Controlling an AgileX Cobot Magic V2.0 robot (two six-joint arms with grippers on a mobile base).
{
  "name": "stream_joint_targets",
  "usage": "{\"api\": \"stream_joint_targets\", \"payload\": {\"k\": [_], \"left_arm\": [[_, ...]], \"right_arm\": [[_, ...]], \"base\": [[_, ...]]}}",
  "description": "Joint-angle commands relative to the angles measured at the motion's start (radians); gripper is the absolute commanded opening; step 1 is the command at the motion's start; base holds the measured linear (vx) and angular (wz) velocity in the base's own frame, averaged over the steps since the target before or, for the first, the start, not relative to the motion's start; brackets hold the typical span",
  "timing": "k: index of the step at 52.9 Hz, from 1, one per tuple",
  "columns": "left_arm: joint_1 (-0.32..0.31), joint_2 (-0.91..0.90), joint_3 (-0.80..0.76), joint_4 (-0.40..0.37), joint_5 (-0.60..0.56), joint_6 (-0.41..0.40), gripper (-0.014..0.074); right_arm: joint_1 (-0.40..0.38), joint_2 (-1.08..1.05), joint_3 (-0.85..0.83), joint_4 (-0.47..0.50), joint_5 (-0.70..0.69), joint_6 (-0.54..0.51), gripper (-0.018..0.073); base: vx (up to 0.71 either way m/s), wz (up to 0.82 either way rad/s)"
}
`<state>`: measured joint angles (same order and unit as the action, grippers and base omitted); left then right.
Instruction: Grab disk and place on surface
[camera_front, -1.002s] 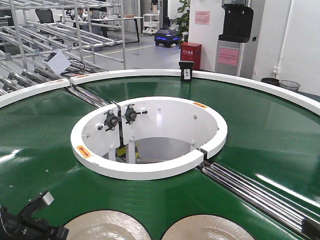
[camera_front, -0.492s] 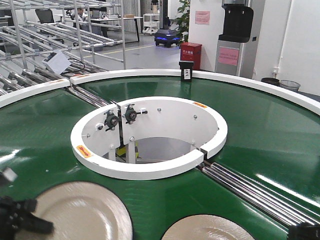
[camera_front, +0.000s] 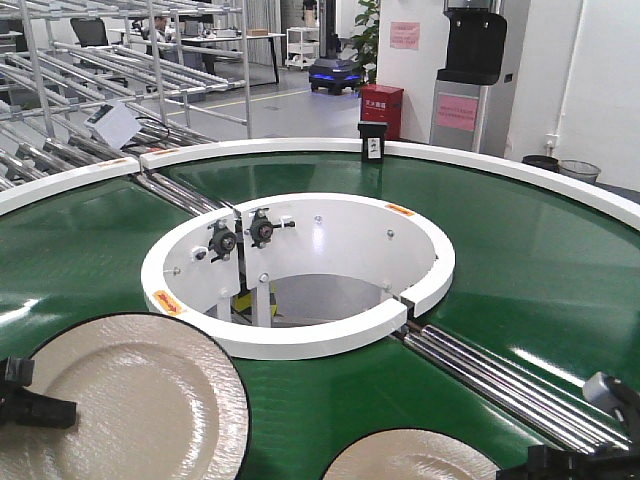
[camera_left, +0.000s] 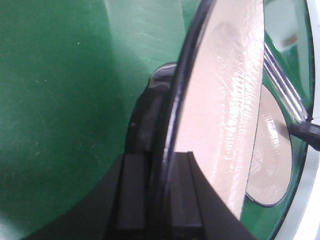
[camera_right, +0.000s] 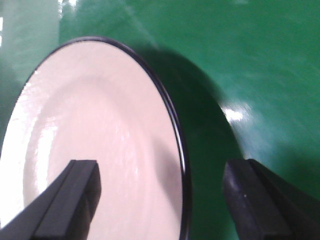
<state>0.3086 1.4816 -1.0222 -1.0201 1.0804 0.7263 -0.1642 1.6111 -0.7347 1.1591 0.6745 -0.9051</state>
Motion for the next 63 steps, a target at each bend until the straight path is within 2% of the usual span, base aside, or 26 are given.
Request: {"api": "stream_joint_targets", "payload": {"k": [1,7,13,29,33,41,49,56,63], "left_arm": [[-0.002,-0.045,-0.025,-0.154,0.039,-0.017,-0.0005],[-0.002,-0.045,-0.025,-0.207,0.040,-0.017,-0.0005],[-0.002,-0.045,-0.025,-0.254,0.040,-0.017,-0.0005],[-0.002,-0.045,-0.025,-0.320,0.030,-0.005,-0.0005],[-0.002,-0.045,-0.025,-0.320,0.030,-0.005,-0.0005],[-0.002,-0.045,-0.025,-0.319,0.023,-0.006,-0.0005],[-0.002,-0.044,-0.025,-0.318,0.008,-0.006,-0.0005],[-0.002,-0.044,-0.025,-0.318,-0.004,-0.006,-0.0005],[-0.002,-0.044,-0.025,-0.309,-0.039,-0.010,-0.0005]], "right_arm": [[0.005,0.023,-0.027,0.079,0.031,-0.059,0.0564],[0.005,0.078,-0.027,0.112,0.124,-0.135,0.0564],[0.005,0.094,-0.027,0.117,0.188,-0.141,0.0557],[0.087,0.094,-0.027,0.095,0.186,-0.146,0.0396],[0.098,0.094,-0.027,0.098,0.174,-0.124,0.0347],[0.093,0.094,-0.034,0.103,0.188,-0.096,0.0156],[0.093,0.090,-0.082,0.128,0.268,-0.035,-0.0015],[0.093,0.071,-0.163,0.132,0.358,0.063,-0.0013],[0.093,0.013,-0.245,0.128,0.389,0.178,-0.0011]], "base": [[0.00,0.00],[0.00,0.00],[0.00,0.00],[0.00,0.00],[0.00,0.00],[0.00,0.00],[0.00,0.00],[0.00,0.00],[0.00,0.00]]}}
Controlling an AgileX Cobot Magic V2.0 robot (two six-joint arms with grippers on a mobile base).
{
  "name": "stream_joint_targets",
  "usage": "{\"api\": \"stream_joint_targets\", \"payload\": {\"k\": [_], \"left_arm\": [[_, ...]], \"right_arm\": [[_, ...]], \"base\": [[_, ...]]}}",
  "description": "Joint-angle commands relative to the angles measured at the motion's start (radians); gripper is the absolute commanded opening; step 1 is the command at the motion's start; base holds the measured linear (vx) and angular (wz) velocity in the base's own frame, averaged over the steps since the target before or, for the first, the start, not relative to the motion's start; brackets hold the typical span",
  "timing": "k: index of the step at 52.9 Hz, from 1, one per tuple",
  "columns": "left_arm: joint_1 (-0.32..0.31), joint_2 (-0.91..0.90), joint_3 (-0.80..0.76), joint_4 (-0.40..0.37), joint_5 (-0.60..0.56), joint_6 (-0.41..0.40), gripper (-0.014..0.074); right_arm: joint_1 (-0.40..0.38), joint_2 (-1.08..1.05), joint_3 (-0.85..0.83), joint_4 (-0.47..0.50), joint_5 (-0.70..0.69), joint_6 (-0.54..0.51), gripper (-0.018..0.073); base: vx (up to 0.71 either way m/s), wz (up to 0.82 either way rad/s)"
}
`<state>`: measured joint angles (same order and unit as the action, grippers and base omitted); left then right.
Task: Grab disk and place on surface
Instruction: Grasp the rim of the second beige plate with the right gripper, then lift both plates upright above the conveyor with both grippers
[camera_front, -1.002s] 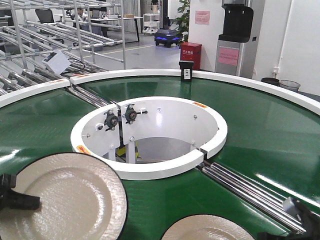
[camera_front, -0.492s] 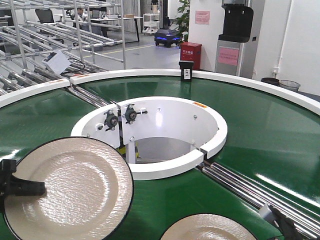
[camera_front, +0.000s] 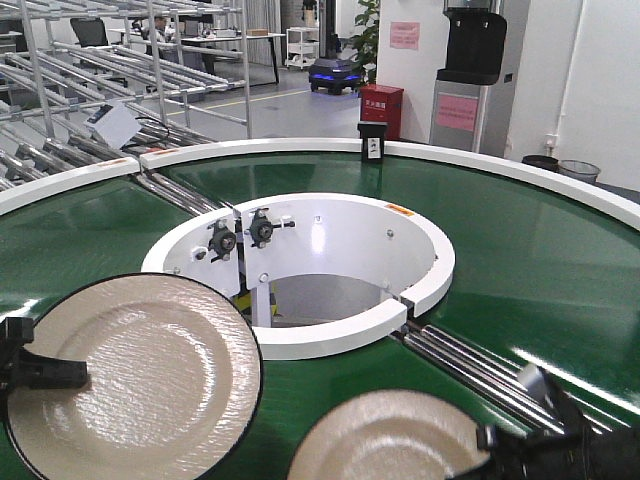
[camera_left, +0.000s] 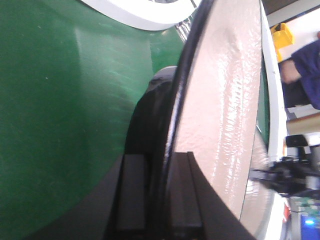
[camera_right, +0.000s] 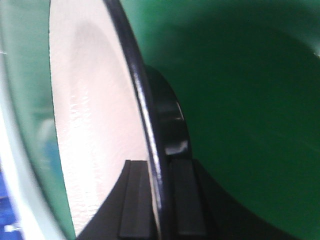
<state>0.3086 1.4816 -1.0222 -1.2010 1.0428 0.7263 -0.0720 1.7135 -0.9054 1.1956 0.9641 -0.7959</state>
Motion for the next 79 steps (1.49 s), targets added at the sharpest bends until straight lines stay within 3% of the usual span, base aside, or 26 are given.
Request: {"api": "stream_joint_targets", "payload": {"k": [1,10,17,21,30,36,42,48,79], "left_arm": [[-0.002,-0.044,-0.025,-0.128,-0.008,-0.011,-0.0005],[-0.002,-0.044,-0.025,-0.081,-0.056,-0.046,-0.0001],[-0.002,-0.044,-0.025,0.013,-0.112,-0.209,-0.0001],[-0.004,-0.044,-0.025,0.029,-0.111,-0.269,-0.0001],[-0.080,-0.044,-0.025,0.011,-0.066,-0.286,-0.0001],[-0.167,-0.049,-0.025,-0.065,-0.040,-0.298,-0.0001],[-0.252,-0.077,-0.025,-0.150,-0.050,-0.297,-0.0001],[-0.301,-0.106,-0.025,-0.181,-0.074,-0.297,-0.0001],[-0.320,-0.114,-0.025,-0.189,-0.078,-0.297,-0.0001]], "right_arm": [[0.000,-0.097,-0.085,0.092,0.100,0.088,-0.0011],[0.000,-0.203,-0.167,0.088,0.100,0.224,-0.0008],[0.001,-0.269,-0.234,0.092,0.100,0.326,-0.0008],[0.012,-0.281,-0.280,0.097,0.104,0.361,-0.0008],[0.120,-0.270,-0.415,0.102,0.070,0.431,-0.0008],[0.176,-0.255,-0.495,0.103,0.040,0.487,-0.0008],[0.191,-0.253,-0.556,0.105,-0.004,0.530,-0.0008],[0.189,-0.253,-0.599,0.107,-0.034,0.552,-0.0008],[0.189,-0.250,-0.619,0.112,-0.035,0.547,-0.0008]], "base": [[0.00,0.00],[0.00,0.00],[0.00,0.00],[0.00,0.00],[0.00,0.00],[0.00,0.00],[0.00,0.00],[0.00,0.00],[0.00,0.00]]}}
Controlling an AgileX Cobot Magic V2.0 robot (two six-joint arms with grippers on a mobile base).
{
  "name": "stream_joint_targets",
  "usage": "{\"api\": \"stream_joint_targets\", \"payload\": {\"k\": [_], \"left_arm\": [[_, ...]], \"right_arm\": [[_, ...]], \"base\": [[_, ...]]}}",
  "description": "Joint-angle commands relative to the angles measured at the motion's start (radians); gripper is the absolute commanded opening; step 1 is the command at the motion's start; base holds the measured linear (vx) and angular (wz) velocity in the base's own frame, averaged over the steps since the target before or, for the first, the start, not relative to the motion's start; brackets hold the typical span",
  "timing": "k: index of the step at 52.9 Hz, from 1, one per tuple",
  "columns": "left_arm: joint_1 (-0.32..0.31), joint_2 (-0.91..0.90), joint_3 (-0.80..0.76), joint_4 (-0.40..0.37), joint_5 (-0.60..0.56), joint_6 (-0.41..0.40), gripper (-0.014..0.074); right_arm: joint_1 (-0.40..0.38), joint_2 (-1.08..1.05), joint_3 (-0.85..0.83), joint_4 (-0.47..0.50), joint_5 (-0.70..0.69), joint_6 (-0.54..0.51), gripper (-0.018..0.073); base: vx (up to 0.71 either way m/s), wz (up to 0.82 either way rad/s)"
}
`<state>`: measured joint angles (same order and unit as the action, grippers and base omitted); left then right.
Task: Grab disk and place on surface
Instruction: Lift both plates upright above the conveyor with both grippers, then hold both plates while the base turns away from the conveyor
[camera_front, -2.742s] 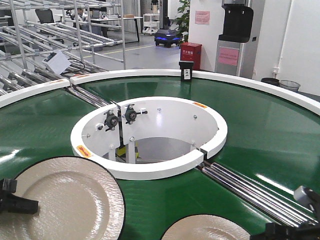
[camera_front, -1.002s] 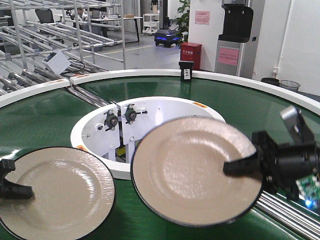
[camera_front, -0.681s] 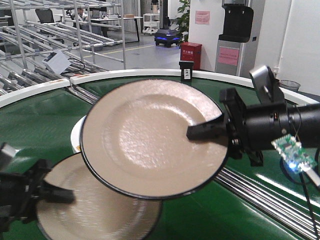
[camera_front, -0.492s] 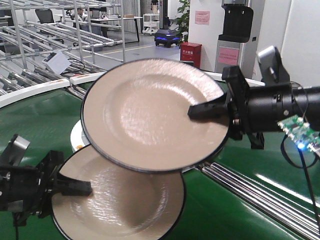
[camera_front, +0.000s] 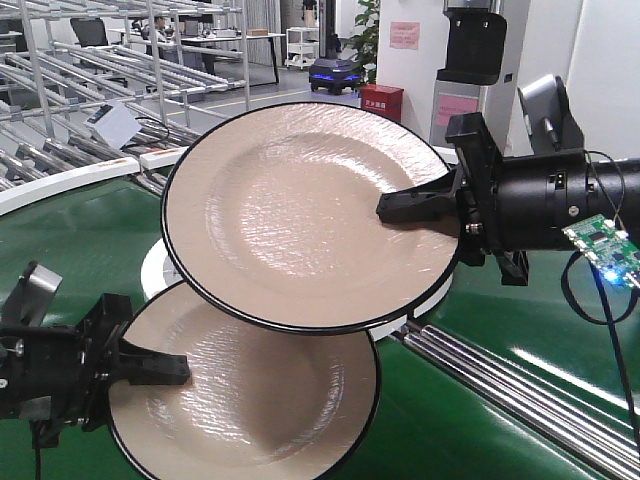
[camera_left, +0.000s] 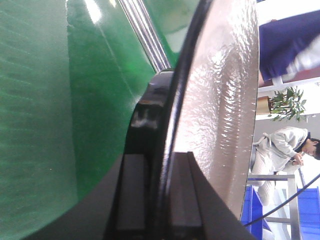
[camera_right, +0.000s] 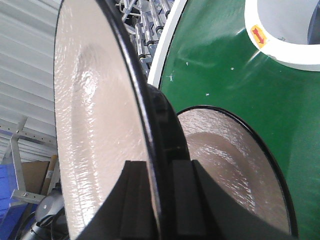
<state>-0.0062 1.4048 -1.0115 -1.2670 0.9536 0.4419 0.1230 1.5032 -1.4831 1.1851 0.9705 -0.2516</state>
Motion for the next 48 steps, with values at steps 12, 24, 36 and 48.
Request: {"api": "stream_joint_targets", "payload": {"k": [12,24,36,48], "left_arm": [[-0.005,-0.037,-0.035,-0.123,0.011,-0.012,-0.0001],[-0.005,-0.037,-0.035,-0.123,0.011,-0.012,-0.0001],[-0.005,-0.037,-0.035,-0.123,0.011,-0.012,-0.0001],[-0.005,-0.037,-0.035,-0.123,0.010,-0.012,-0.0001]], "right_arm": [[-0.006,-0.040,-0.041,0.122,-0.039,0.003,-0.0008],[-0.006,-0.040,-0.041,0.122,-0.037,0.003,-0.0008],[-0.006,-0.040,-0.041,0.122,-0.038,0.003,-0.0008],[-0.006,-0.037,-0.041,0.122,-0.039,0.003,-0.0008]], "base": [[0.00,0.00],[0.00,0.00],[-0.04,0.00],[-0.13,-0.01]]}}
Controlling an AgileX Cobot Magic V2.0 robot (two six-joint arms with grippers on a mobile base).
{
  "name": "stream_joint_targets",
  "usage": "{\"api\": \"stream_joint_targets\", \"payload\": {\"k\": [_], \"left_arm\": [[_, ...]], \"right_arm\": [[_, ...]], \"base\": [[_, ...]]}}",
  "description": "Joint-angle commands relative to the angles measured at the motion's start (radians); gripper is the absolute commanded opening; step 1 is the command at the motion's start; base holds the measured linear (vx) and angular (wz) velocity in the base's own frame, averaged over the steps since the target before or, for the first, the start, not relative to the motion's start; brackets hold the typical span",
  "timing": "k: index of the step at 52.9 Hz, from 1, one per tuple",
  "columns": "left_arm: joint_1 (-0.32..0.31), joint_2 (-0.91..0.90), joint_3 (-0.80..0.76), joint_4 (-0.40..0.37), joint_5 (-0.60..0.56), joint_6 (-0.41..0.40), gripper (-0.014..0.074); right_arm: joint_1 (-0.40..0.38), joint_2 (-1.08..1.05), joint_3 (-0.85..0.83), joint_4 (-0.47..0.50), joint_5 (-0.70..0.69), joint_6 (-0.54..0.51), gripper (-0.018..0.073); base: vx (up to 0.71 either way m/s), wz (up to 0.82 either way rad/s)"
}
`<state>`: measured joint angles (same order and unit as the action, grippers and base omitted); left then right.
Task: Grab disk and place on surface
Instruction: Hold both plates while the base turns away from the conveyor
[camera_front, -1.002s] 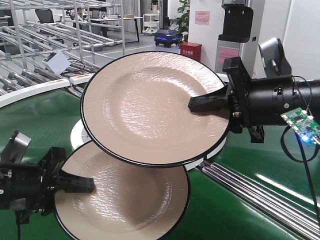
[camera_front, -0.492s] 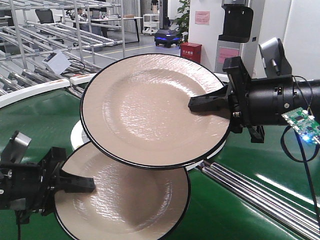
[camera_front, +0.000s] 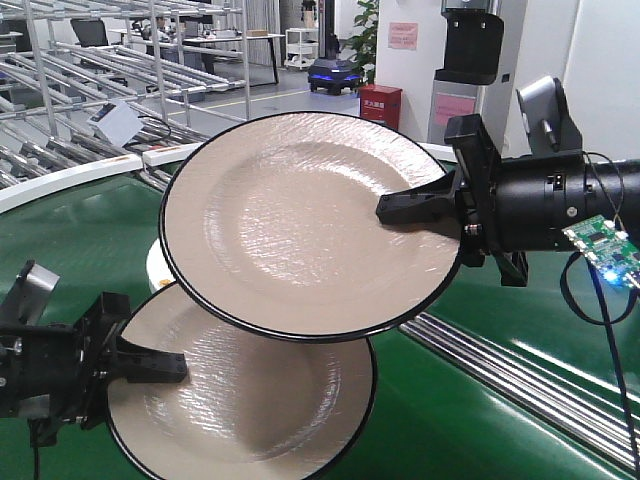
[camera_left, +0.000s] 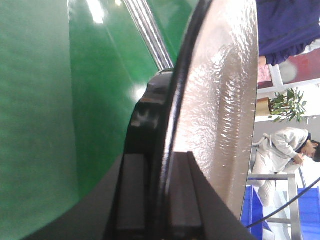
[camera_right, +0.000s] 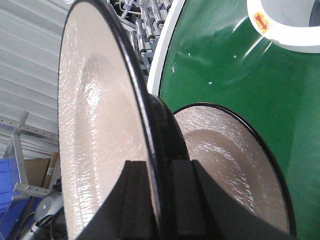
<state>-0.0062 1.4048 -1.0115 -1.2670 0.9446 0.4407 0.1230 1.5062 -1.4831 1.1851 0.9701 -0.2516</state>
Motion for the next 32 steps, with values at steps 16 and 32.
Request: {"api": "stream_joint_targets", "payload": {"k": [16,32], "left_arm": [[-0.005,-0.037,-0.035,-0.124,0.019,-0.011,0.0000],[-0.005,-0.037,-0.035,-0.123,0.019,-0.011,0.0000]], "right_arm": [[-0.006,-0.039,-0.041,0.122,-0.039,0.003,-0.0008],[-0.006,-0.040,-0.041,0.122,-0.039,0.003,-0.0008]], "base": [[-0.24,-0.08],[-0.29,-0.06]]}}
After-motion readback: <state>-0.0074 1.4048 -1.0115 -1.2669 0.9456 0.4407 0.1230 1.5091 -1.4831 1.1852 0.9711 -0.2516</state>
